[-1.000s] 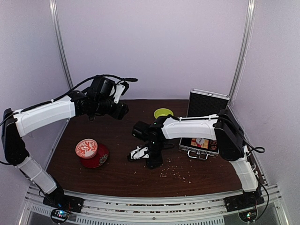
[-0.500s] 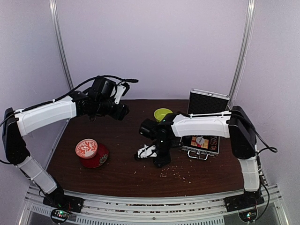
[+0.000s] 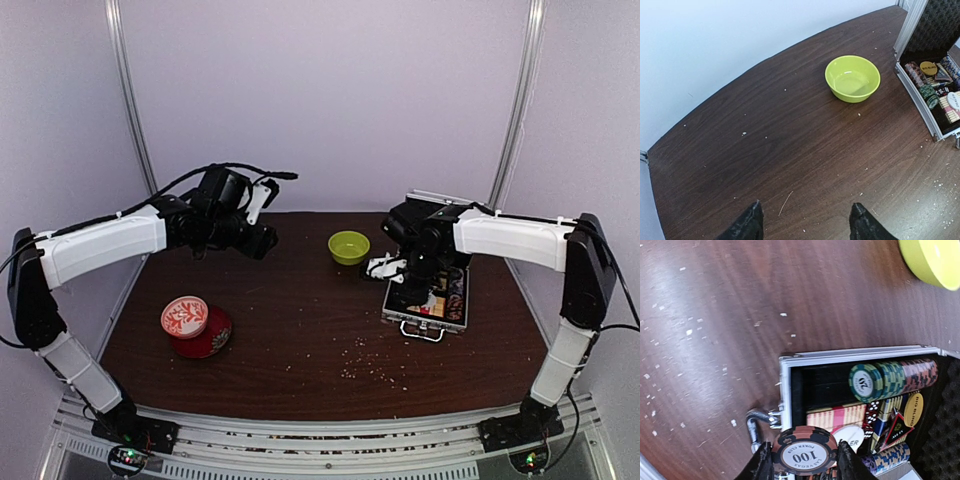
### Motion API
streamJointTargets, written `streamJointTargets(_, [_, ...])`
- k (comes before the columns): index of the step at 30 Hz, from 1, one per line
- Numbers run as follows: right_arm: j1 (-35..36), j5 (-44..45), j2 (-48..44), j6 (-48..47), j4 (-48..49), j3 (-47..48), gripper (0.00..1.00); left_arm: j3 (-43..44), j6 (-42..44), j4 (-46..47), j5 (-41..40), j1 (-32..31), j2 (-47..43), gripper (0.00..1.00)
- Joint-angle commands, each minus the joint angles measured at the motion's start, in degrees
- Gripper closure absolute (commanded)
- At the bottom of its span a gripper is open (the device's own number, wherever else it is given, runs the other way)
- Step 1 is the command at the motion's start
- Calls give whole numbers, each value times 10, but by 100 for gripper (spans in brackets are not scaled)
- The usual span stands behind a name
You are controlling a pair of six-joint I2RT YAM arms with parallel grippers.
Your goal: Pack up texas hold em set
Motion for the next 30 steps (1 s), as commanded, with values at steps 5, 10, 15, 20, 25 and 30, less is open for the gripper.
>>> streamJointTargets(5, [-18, 96, 12, 25, 112, -25, 64, 3, -2, 5, 6, -6, 13, 40])
streamJointTargets(10, [-29, 129, 32, 22, 169, -35, 63, 3, -2, 4, 3, -7, 15, 40])
streamJointTargets(15, [-30, 139, 40, 15, 197, -45, 62, 4, 0, 3, 3, -7, 15, 40])
streamJointTargets(20, [-30, 145, 49, 12, 209, -53, 62, 4, -1, 3, 7, -7, 16, 40])
streamJointTargets(25, [-30, 143, 58, 12, 213, -52, 62, 5, -1, 2, 8, -7, 17, 40])
streamJointTargets(30, [-30, 146, 68, 8, 212, -51, 62, 5, -1, 1, 8, -7, 18, 40])
